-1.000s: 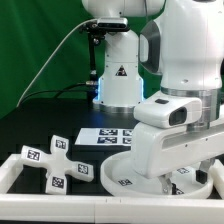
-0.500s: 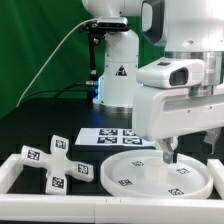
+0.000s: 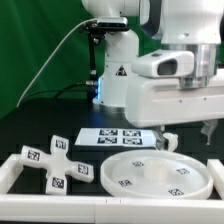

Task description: Assemble round table

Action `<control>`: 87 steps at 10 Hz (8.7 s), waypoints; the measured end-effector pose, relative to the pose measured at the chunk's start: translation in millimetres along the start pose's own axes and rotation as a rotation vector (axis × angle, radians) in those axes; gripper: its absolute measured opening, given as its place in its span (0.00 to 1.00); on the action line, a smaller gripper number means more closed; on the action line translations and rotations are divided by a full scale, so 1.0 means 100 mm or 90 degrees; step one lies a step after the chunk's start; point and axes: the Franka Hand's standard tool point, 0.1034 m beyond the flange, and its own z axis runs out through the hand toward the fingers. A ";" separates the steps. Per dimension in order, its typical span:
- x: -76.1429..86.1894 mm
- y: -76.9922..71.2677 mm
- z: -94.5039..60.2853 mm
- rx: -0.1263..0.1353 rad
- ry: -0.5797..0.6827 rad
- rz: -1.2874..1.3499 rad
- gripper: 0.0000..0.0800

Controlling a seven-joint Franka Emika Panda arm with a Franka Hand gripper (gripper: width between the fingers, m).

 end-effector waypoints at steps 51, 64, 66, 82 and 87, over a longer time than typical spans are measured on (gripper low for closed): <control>-0.91 -0.01 -0.16 0.238 -0.486 0.378 0.51; -0.20 0.40 -0.26 -0.001 0.154 0.243 0.51; -0.23 0.35 -0.26 -0.026 0.227 0.231 0.51; -0.35 0.27 0.02 -0.046 0.245 0.195 0.51; -0.29 0.28 0.03 -0.063 0.297 0.206 0.51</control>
Offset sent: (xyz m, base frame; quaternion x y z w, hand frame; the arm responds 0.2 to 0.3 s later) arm 0.0000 0.0000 0.0000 0.0000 0.0000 0.0000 1.0000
